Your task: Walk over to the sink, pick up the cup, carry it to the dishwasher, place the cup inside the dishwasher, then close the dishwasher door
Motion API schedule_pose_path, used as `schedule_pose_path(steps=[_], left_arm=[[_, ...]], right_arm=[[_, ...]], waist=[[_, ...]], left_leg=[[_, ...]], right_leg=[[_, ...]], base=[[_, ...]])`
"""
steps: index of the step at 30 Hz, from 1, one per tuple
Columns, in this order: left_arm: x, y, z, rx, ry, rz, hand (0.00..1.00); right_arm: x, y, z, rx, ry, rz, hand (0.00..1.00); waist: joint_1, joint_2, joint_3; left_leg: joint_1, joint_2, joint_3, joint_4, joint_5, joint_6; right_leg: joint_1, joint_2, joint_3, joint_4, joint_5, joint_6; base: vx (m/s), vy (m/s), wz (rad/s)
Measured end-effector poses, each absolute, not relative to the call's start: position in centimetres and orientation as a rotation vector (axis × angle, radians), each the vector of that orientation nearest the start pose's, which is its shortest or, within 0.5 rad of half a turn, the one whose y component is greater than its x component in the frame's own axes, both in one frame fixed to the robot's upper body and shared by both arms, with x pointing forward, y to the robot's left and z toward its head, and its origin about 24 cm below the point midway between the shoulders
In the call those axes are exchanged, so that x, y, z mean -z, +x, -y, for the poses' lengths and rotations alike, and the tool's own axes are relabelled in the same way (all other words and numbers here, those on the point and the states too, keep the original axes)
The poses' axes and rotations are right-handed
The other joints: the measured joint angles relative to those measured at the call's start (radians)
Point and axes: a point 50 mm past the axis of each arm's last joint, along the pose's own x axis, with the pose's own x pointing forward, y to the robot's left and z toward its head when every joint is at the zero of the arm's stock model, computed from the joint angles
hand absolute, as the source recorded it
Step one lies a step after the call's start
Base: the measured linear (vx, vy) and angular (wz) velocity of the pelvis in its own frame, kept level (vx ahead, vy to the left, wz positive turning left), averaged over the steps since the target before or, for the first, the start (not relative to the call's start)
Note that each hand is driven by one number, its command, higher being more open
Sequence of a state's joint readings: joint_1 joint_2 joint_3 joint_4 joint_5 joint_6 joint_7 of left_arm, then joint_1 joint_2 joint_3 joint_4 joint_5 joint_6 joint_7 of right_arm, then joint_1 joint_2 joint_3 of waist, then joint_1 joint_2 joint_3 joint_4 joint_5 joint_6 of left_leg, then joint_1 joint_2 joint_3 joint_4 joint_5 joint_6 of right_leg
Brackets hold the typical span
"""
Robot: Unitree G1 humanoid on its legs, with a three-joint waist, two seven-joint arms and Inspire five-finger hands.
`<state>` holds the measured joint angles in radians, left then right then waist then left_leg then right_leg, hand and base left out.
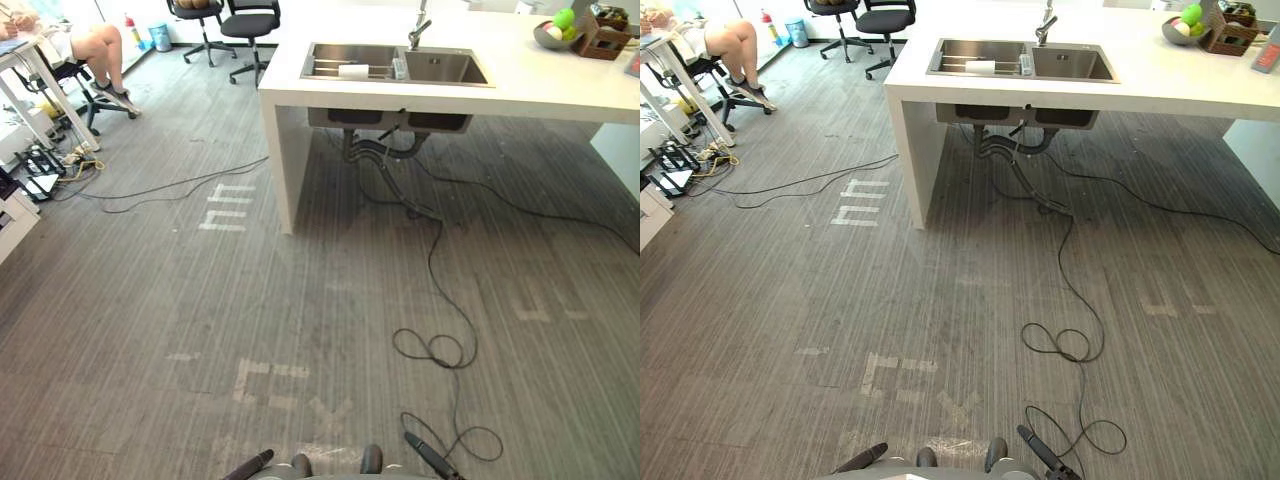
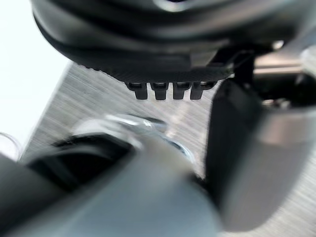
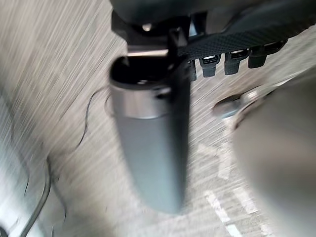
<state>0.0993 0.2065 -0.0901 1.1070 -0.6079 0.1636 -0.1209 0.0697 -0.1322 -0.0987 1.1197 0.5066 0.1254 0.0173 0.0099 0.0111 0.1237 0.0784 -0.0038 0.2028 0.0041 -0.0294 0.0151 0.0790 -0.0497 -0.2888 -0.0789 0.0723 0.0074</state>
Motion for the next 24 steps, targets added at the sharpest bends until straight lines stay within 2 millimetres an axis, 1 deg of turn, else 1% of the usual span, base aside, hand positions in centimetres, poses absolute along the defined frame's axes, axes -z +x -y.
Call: schedule_pose_path(steps=[2, 3, 5, 7, 11, 16, 19, 22, 23, 24], left_arm=[[16.5, 8.1, -20.6, -0.266, -0.422, -1.208, 1.00], [16.4, 8.6, -20.5, -0.260, -0.422, -1.190, 1.00], [16.2, 9.9, -19.6, -0.224, -0.415, -1.156, 1.00], [16.0, 10.6, -19.3, -0.187, -0.388, -1.137, 1.00], [15.4, 12.2, -18.0, -0.168, -0.363, -1.052, 1.00], [14.9, 13.3, -18.0, -0.183, -0.289, -0.965, 1.00], [14.2, 14.0, -18.1, -0.175, -0.252, -0.886, 1.00], [13.9, 14.4, -18.1, -0.198, -0.236, -0.866, 1.00], [13.9, 14.4, -18.1, -0.223, -0.207, -0.868, 1.00], [13.9, 14.4, -18.2, -0.248, -0.141, -0.875, 1.00]], right_arm=[[16.5, 9.2, 20.5, 0.405, 0.417, -1.172, 1.00], [16.4, 9.5, 20.5, 0.406, 0.422, -1.158, 1.00], [16.0, 11.1, 20.2, 0.390, 0.428, -1.105, 1.00], [15.7, 12.1, 19.9, 0.374, 0.436, -1.068, 1.00], [15.2, 13.4, 19.6, 0.347, 0.447, -1.004, 1.00], [15.0, 13.8, 19.6, 0.342, 0.439, -0.976, 1.00], [15.0, 13.9, 19.6, 0.341, 0.439, -0.968, 1.00], [14.9, 13.8, 19.6, 0.334, 0.444, -0.960, 1.00], [14.9, 13.8, 19.5, 0.331, 0.443, -0.960, 1.00], [15.0, 13.8, 19.5, 0.322, 0.435, -0.961, 1.00]], waist=[[0.001, 0.002, 0.001], [0.002, 0.002, 0.001], [0.003, 0.002, 0.004], [0.002, 0.003, 0.007], [0.005, 0.003, 0.010], [0.006, 0.003, 0.010], [0.009, 0.001, 0.012], [0.011, 0.001, 0.012], [0.011, 0.001, 0.012], [0.010, 0.001, 0.012]], left_leg=[[0.020, -0.002, -0.005, -0.029, 0.015, -0.005], [0.022, -0.002, -0.005, -0.034, 0.018, -0.004], [0.037, -0.002, -0.005, -0.044, 0.019, -0.006], [0.052, -0.002, -0.004, -0.050, 0.017, -0.009], [0.067, -0.003, -0.006, -0.052, 0.011, -0.019], [0.066, -0.003, -0.011, -0.051, 0.009, -0.022], [0.066, -0.005, -0.011, -0.051, 0.008, -0.022], [0.068, -0.006, -0.011, -0.051, 0.008, -0.022], [0.069, -0.006, -0.010, -0.051, 0.010, -0.019], [0.069, -0.006, -0.010, -0.051, 0.011, -0.018]], right_leg=[[0.008, 0.001, -0.014, -0.005, -0.005, 0.007], [0.008, 0.002, -0.016, -0.005, -0.005, 0.008], [0.018, 0.002, -0.031, -0.005, -0.008, 0.012], [0.032, 0.002, -0.042, -0.004, -0.012, 0.019], [0.048, -0.001, -0.046, -0.003, -0.020, 0.032], [0.047, -0.003, -0.048, 0.011, -0.027, 0.040], [0.043, -0.006, -0.047, 0.019, -0.032, 0.034], [0.042, -0.008, -0.047, 0.028, -0.037, 0.029], [0.042, -0.008, -0.046, 0.028, -0.037, 0.029], [0.042, -0.008, -0.046, 0.028, -0.037, 0.029]], base=[[0.07, -0.003, 0.11], [0.07, 0.006, 0.08], [0.04, 0.013, 0.00], [0.02, 0.016, 0.03], [0.00, 0.004, 0.02], [-0.02, 0.004, 0.02], [-0.04, 0.011, 0.01], [-0.01, 0.003, 0.00], [0.00, 0.000, 0.00], [0.00, 0.000, 0.00]])
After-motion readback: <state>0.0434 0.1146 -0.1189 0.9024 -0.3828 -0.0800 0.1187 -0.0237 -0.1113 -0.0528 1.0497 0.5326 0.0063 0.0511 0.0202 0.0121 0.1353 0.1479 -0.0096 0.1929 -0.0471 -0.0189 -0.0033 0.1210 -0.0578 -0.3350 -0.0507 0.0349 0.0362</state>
